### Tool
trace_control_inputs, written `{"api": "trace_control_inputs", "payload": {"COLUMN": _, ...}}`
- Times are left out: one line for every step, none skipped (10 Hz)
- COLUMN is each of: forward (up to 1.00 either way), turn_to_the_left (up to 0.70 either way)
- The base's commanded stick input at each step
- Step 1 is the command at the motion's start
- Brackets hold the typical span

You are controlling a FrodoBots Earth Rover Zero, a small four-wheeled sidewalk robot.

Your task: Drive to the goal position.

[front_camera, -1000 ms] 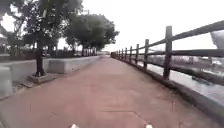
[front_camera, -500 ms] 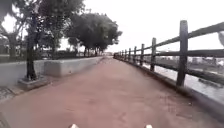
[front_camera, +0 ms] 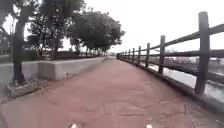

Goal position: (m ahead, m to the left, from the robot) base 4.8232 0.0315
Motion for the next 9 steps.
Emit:
{"api": "trace_control_inputs", "payload": {"forward": 1.00, "turn_to_the_left": 0.00}}
{"api": "trace_control_inputs", "payload": {"forward": 1.00, "turn_to_the_left": 0.00}}
{"api": "trace_control_inputs", "payload": {"forward": 1.00, "turn_to_the_left": -0.02}}
{"api": "trace_control_inputs", "payload": {"forward": 1.00, "turn_to_the_left": -0.11}}
{"api": "trace_control_inputs", "payload": {"forward": 1.00, "turn_to_the_left": -0.20}}
{"api": "trace_control_inputs", "payload": {"forward": 1.00, "turn_to_the_left": -0.30}}
{"api": "trace_control_inputs", "payload": {"forward": 1.00, "turn_to_the_left": -0.39}}
{"api": "trace_control_inputs", "payload": {"forward": 1.00, "turn_to_the_left": -0.40}}
{"api": "trace_control_inputs", "payload": {"forward": 1.00, "turn_to_the_left": -0.40}}
